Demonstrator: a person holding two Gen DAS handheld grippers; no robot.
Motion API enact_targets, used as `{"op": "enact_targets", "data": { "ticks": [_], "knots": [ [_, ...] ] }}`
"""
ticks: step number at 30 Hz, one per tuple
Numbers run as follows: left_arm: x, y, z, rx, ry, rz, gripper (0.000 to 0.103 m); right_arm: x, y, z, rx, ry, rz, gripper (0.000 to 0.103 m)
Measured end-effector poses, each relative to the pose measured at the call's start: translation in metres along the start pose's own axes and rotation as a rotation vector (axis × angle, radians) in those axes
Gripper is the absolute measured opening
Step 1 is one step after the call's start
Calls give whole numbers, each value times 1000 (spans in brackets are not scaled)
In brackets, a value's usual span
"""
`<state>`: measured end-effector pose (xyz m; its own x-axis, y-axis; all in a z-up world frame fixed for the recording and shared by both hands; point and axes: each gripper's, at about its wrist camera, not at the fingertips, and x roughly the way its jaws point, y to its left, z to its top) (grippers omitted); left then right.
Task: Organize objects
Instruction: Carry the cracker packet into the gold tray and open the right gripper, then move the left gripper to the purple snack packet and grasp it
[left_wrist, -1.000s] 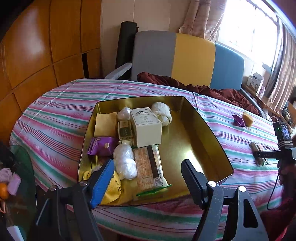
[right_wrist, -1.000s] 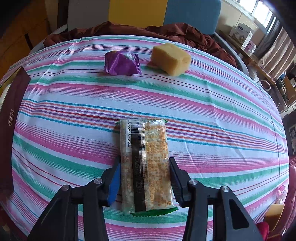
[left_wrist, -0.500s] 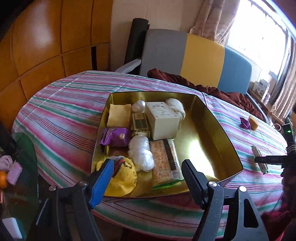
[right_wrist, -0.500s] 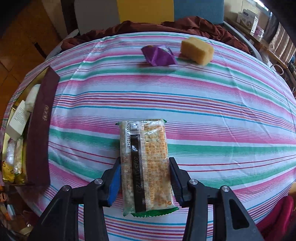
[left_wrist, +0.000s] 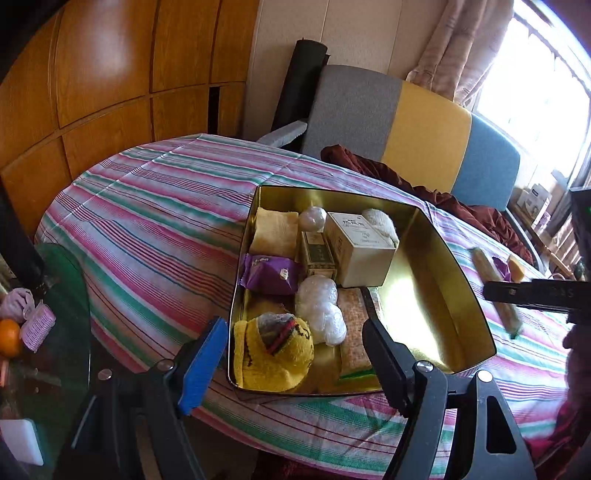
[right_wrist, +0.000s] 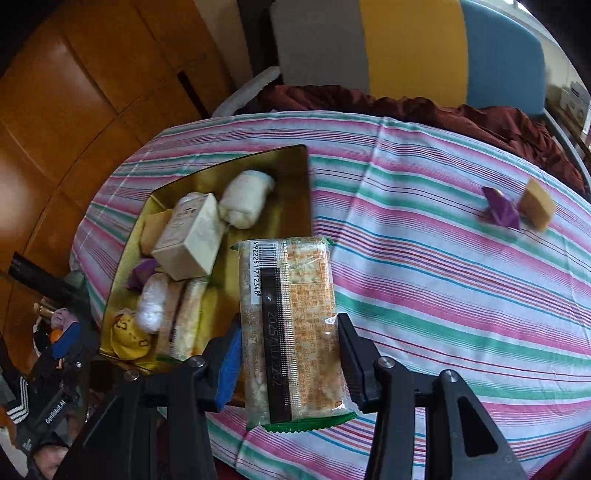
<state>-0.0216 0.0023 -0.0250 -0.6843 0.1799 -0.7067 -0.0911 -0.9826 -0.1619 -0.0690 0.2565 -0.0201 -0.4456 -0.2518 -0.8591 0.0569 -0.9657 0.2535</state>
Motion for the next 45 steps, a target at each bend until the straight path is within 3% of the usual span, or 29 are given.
{"op": "enact_targets", "data": {
  "ticks": [7,16,20,31,40,45],
  "knots": [
    [6,9,0,-34,21,-14,76,43,53,27,-34,51,-45,48],
    [11,17,0,-67,43,-17,76,99,50,41,39,129,-123,48],
    [14,17,-1,-68,52,-14,76,110,42,42,89,145,-79,49],
    [14,11,-5,-36,47,5,76,79,40,31,64,67,-9,51],
    [1,-13,-6,49,10,-2,76,30,35,11,-47,-36,-23,52],
    [-6,-30,-4,106,-11,-14,76,6,5,2,-17,-81,-55,52]
  ]
}}
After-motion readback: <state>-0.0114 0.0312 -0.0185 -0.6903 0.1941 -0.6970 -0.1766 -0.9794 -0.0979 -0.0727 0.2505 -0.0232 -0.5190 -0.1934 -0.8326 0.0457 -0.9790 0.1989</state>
